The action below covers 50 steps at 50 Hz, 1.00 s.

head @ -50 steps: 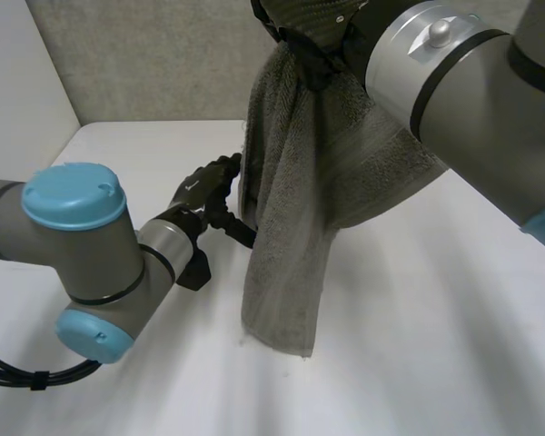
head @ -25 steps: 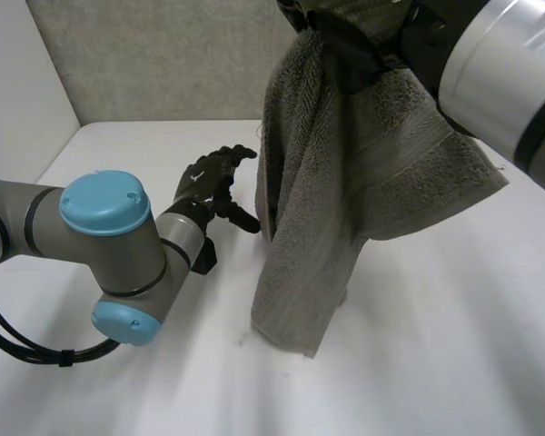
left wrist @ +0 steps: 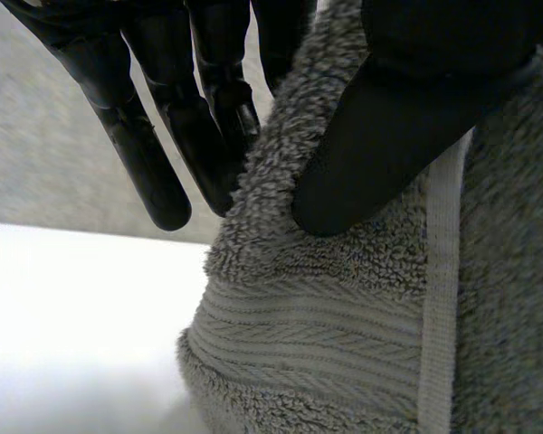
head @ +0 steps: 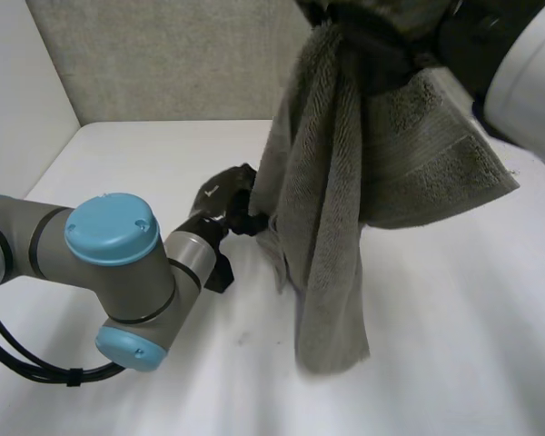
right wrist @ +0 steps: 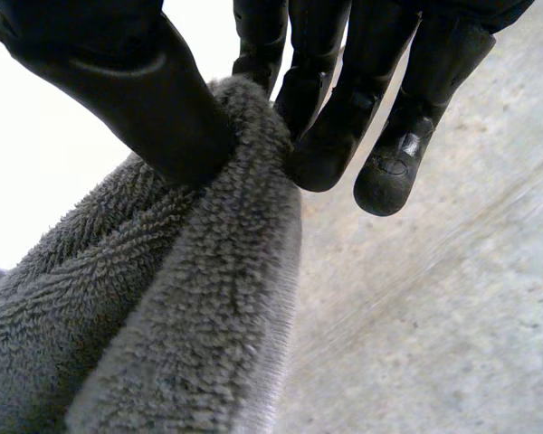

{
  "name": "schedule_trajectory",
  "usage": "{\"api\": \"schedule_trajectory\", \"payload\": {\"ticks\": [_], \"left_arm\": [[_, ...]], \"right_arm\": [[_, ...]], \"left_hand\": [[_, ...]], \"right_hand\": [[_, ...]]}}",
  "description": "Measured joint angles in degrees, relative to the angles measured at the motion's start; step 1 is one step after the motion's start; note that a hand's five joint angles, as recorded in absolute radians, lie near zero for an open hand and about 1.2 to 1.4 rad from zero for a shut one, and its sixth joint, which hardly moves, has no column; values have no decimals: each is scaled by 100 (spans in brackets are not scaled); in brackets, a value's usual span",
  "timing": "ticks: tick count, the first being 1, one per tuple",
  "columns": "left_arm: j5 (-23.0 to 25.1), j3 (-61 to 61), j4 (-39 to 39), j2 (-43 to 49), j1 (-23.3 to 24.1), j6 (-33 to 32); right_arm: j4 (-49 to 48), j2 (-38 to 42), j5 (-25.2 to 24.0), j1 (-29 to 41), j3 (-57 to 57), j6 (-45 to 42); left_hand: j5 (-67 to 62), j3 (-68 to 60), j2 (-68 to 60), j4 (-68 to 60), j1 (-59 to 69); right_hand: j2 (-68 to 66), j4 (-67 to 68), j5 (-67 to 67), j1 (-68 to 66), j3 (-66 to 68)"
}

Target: Fold the towel.

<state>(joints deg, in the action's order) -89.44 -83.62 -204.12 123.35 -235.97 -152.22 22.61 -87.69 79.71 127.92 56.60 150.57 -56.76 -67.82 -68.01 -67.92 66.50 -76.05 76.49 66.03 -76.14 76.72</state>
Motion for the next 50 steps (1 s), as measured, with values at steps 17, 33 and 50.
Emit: {"api": "schedule_trajectory", "payload": {"ticks": [17,33,50], "left_arm": [[589,-306,1783,-2934,-958,-1679],[1405,-66,3388,-1625,-1773,-2448],[739,2366,2891,1370,-1811,-3161]], "right_arm": [[930,-389,-230,-1007,-403,-929],[1201,1743,-649,-1207,826,-1565],[-1523,3062,-113,-1197,1210,-573]], "left_hand": [[-166,-175,-168,-181,148],[-166,-179,-171,-184,163],[-166,-181,-172,-184,164]], "right_hand": [[-59,0,1,-31,0],[-59,0,1,-31,0],[-59,0,1,-31,0]]}}
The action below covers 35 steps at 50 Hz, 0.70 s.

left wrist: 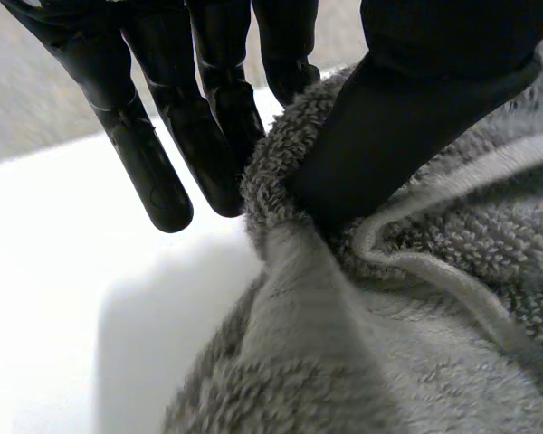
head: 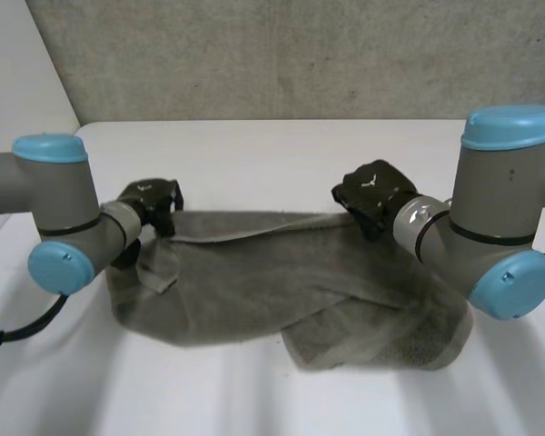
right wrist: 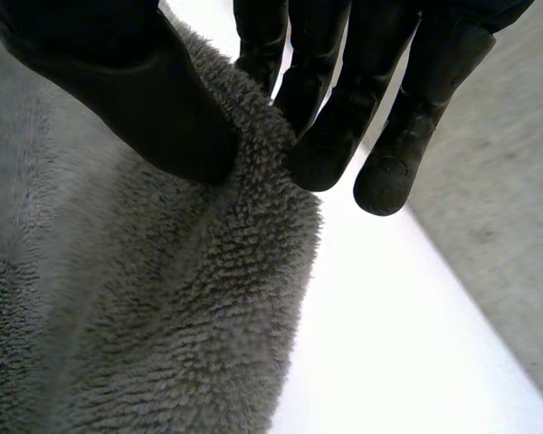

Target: Fold the towel.

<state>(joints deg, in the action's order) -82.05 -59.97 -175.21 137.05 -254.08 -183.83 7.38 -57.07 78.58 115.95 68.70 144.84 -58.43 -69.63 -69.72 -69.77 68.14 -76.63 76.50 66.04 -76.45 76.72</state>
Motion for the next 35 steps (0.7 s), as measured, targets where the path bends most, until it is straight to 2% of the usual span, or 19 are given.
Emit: {"api": "schedule_trajectory", "payload": {"ticks": [7,13,16,19,21,29,35], "left_arm": [[-139,477,-745,-597,81,15],[-259,616,-2324,-1799,217,214],[-324,378,-3012,-2250,210,466],[-355,66,-3320,-2475,167,706],[-352,-288,-3332,-2534,102,854],[-124,-1835,-2690,-2139,-203,952],[-47,-2884,-2264,-1827,-432,749]], "right_arm": [[-1916,-541,-40,-31,-154,45],[-3941,-1063,-202,-40,-348,-1],[-4305,-1294,-261,-24,-248,-2],[-4098,-1416,-334,-10,-137,-2],[-3544,-1437,-461,5,-47,-18],[-945,-940,-1074,147,539,-393],[-24,-432,-1072,288,1111,-753]], "left_hand": [[0,-1,0,0,0],[0,-1,0,0,0],[0,-1,0,0,0],[0,-1,0,0,0],[0,-2,0,0,1],[0,-2,-2,-1,1],[0,-2,-2,-1,1]], "right_hand": [[0,0,0,-1,0],[0,0,0,-1,0],[0,0,59,0,0],[0,0,58,0,0],[0,0,59,0,0],[0,0,59,0,0],[0,0,59,0,0]]}}
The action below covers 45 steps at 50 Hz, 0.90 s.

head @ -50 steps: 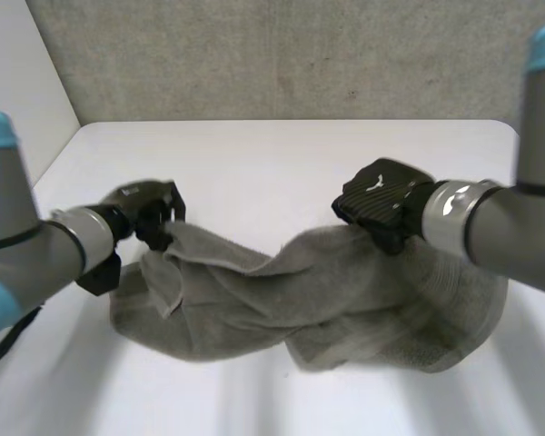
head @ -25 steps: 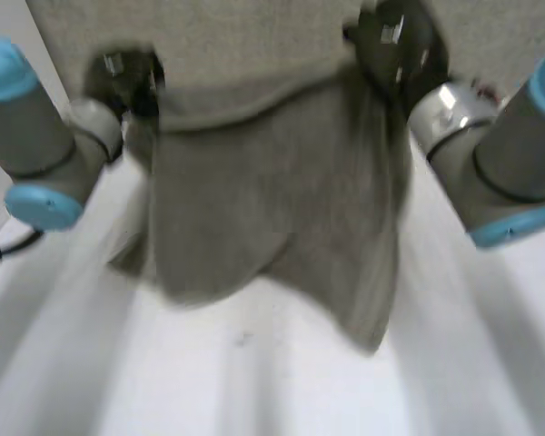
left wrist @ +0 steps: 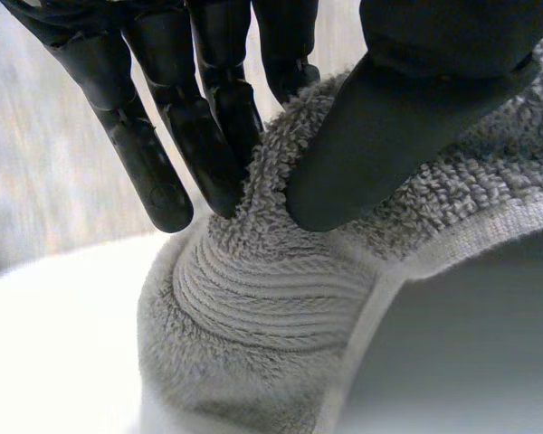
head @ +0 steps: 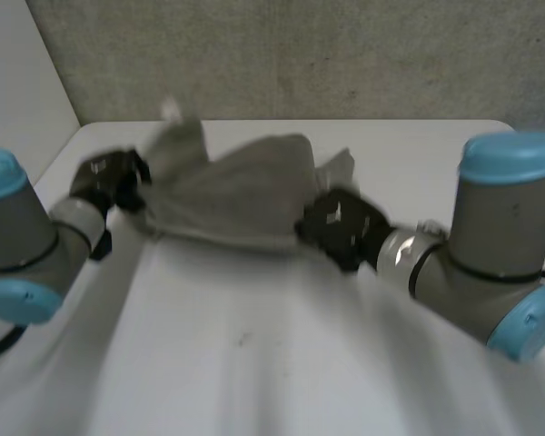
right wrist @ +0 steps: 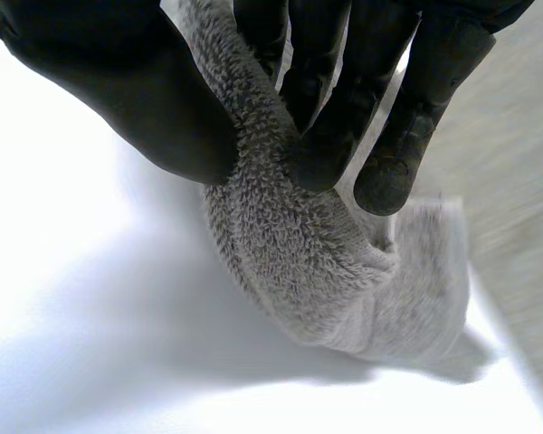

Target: Fold the towel.

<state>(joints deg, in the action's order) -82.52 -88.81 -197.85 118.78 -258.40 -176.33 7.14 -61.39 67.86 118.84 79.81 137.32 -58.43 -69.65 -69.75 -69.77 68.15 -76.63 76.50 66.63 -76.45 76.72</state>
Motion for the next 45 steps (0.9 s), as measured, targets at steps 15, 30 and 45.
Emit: {"api": "schedule_trajectory", "payload": {"ticks": [15,30,45], "left_arm": [[21,-1019,231,-626,-311,-746],[35,-1274,170,-1038,-325,-727],[34,-1295,177,-1023,-352,-727]], "right_arm": [[433,-618,112,54,464,600],[-1067,-1093,188,-544,702,1934],[468,67,231,-620,18,688]], "left_hand": [[0,-9,-1,0,0],[0,-9,-1,0,0],[0,-9,-1,0,0]], "right_hand": [[6270,-6149,-6308,6226,-6263],[5857,-5869,-5792,5842,-5881],[4868,-4834,-4804,4882,-4879]]}}
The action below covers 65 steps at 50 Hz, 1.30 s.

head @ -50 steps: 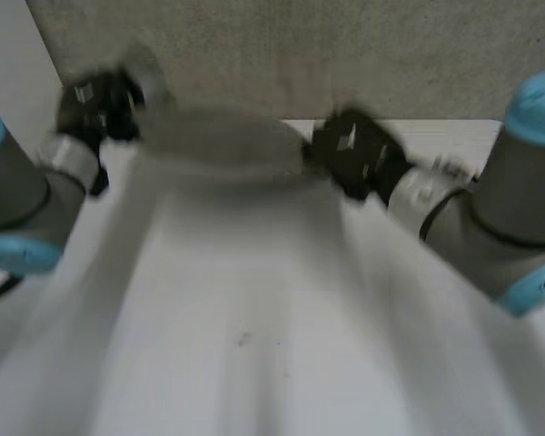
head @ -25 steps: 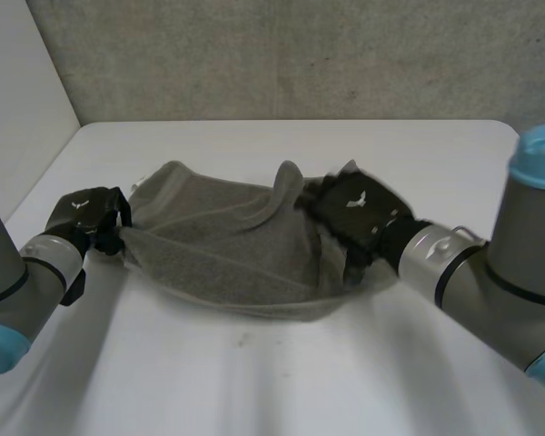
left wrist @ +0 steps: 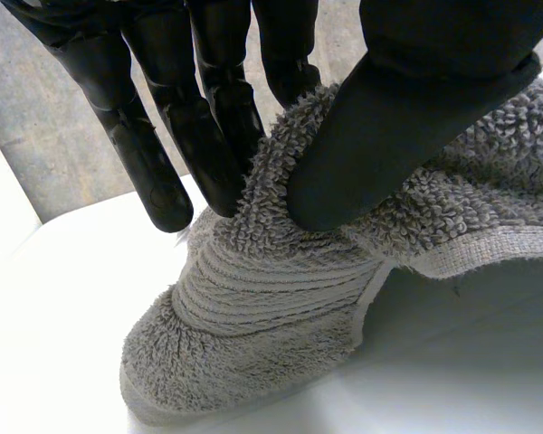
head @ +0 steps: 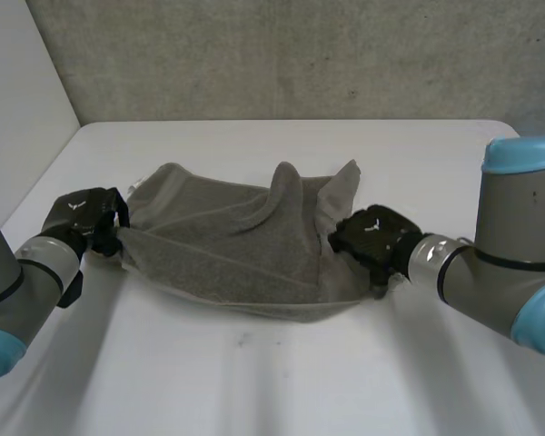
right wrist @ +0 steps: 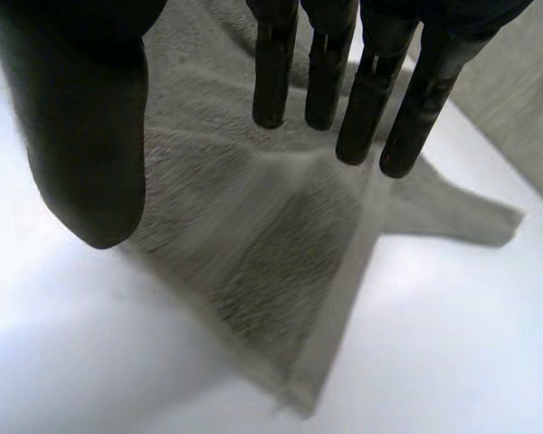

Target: Fold the towel.

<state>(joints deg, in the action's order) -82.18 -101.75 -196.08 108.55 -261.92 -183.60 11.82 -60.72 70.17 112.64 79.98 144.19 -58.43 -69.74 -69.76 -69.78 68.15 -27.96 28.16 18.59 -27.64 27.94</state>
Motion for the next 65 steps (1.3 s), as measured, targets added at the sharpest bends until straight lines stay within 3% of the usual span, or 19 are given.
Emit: {"api": "schedule_trajectory", "payload": {"ticks": [13,28,30,35,42,47,52,56,60,65], "left_arm": [[0,-11,0,0,1,0],[0,-20,0,-1,1,0],[1,-20,0,-2,1,0],[4,-20,2,-3,3,0],[6,-20,19,-45,17,-4],[-1,-18,93,-383,36,-15],[-3,-19,413,-1131,66,-29],[79,41,1119,-2059,88,-40],[276,135,1773,-2565,87,-48],[816,281,2596,-2641,37,-58]], "right_arm": [[-1293,-213,8,-53,1170,1625],[-1641,429,10,24,1089,1878],[-1653,484,11,26,1065,1881],[-1885,547,53,22,1008,1989],[-2270,-112,248,-58,1034,2307],[-2276,-1318,288,-217,1053,2374],[-1618,-2570,144,-400,797,2190],[-208,-3376,-144,-789,148,1569],[1004,-3580,-344,-1119,-417,866],[2235,-3151,-421,-1290,-865,-163]], "left_hand": [[0,0,-1,0,0],[0,0,-1,0,0],[0,0,-1,0,0],[0,0,-1,0,0],[0,0,-1,0,0],[0,0,-1,0,0],[0,0,-1,0,0],[0,0,-1,0,0],[0,0,-1,0,0],[-33,0,-2,0,0]], "right_hand": [[-803,818,824,-878,830],[-925,977,997,-1060,996],[-1349,1345,1355,-1476,1371],[-4659,4543,4581,-4596,4565],[-4841,4829,4817,-4851,4814],[-4841,4829,4817,-4851,4814],[-4841,4829,4813,-4851,4827],[-4841,4829,4813,-4851,4827],[-4841,4829,4813,-4851,4827],[-4841,4829,4813,-4851,4827]]}}
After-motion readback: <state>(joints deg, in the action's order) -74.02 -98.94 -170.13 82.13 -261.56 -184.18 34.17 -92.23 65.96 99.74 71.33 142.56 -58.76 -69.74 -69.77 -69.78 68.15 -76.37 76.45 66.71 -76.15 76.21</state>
